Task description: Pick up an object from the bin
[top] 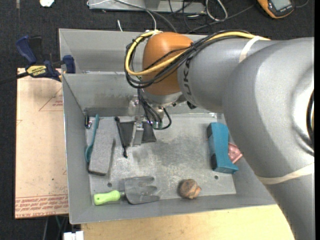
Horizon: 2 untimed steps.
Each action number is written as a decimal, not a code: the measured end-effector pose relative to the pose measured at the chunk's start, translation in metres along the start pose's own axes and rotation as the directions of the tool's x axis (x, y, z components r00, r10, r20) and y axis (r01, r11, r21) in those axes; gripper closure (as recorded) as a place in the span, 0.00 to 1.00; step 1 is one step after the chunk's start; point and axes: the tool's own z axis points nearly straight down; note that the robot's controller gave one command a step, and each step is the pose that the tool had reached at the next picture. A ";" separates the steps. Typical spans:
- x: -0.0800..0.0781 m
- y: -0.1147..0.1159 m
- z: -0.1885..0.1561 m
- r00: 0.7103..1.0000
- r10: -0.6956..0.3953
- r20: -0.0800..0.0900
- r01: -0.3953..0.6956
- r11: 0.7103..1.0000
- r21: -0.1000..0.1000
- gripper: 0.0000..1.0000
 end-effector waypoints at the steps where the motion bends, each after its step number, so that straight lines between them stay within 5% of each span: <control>1: 0.013 -0.019 0.030 1.000 -0.007 -0.009 0.007 1.000 -0.002 0.00; 2: -0.020 -0.039 0.035 0.990 -0.141 0.010 0.141 0.990 -0.003 1.00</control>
Offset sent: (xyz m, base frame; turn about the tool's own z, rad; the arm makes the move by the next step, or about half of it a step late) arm 0.0155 -0.0401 -0.0362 -0.1422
